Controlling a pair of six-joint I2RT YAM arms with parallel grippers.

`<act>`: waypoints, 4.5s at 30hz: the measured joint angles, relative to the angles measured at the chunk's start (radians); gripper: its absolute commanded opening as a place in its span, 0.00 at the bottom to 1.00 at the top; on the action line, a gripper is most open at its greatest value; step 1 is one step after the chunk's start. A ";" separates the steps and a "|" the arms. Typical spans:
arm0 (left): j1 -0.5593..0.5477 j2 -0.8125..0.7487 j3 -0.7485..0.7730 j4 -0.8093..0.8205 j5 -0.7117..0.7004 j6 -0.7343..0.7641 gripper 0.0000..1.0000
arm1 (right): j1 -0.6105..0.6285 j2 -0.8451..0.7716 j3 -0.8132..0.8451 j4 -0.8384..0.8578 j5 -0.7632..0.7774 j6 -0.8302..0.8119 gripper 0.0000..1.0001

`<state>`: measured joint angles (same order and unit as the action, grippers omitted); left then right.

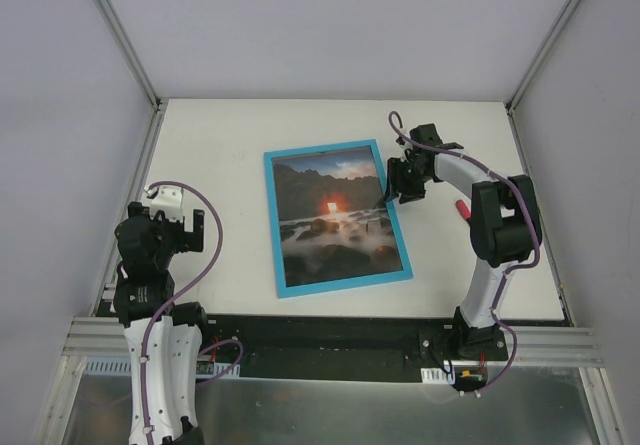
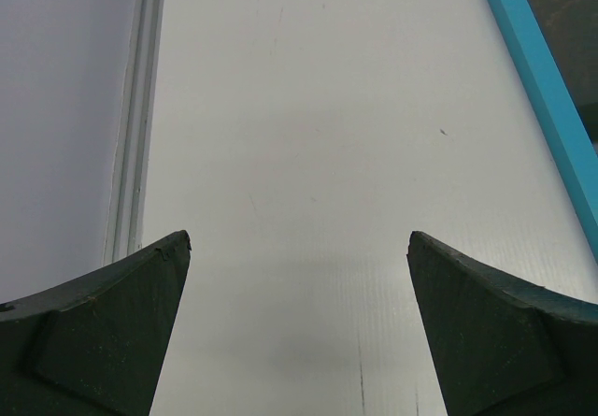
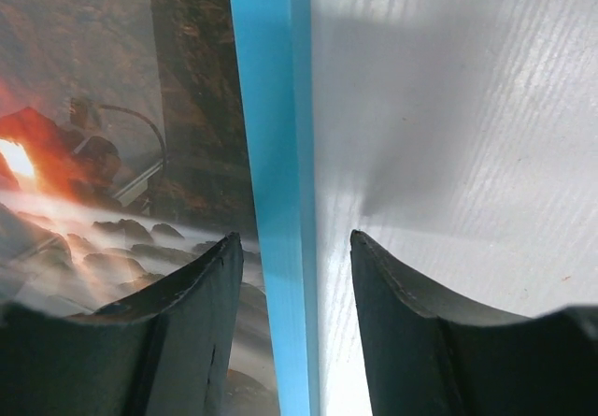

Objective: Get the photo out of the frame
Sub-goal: Turn over the photo frame at the center of the board.

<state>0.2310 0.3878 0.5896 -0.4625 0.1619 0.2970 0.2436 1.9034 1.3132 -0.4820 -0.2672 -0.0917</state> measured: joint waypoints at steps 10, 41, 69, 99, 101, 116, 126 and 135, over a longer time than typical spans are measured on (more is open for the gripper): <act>0.000 0.034 0.002 -0.004 0.090 0.010 0.99 | -0.005 0.000 -0.048 -0.002 -0.042 -0.048 0.40; -0.954 0.967 0.544 -0.044 -0.167 0.217 0.99 | -0.028 0.000 -0.055 -0.014 -0.109 -0.058 0.01; -1.440 1.347 0.766 0.038 -0.161 0.327 0.99 | -0.048 -0.025 0.027 -0.110 -0.201 -0.069 0.01; -1.405 1.330 0.643 0.082 -0.088 0.244 0.99 | -0.005 0.064 0.026 -0.091 -0.130 -0.093 0.23; -1.405 1.330 0.643 0.083 -0.082 0.245 0.99 | 0.003 0.067 0.028 -0.092 -0.127 -0.099 0.10; -1.470 1.413 0.699 0.084 -0.133 0.263 0.99 | 0.021 0.109 0.136 -0.197 -0.061 -0.105 0.00; -1.507 1.478 0.743 0.088 -0.191 0.230 0.99 | 0.021 0.109 0.143 -0.222 -0.072 -0.104 0.00; -1.561 1.519 0.751 0.096 -0.278 0.202 0.99 | 0.021 0.094 0.143 -0.235 -0.085 -0.103 0.00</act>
<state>-1.3296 1.9072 1.3403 -0.3664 -0.1158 0.4988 0.2646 1.9976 1.4567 -0.7174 -0.3527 -0.1947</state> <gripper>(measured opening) 0.990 0.145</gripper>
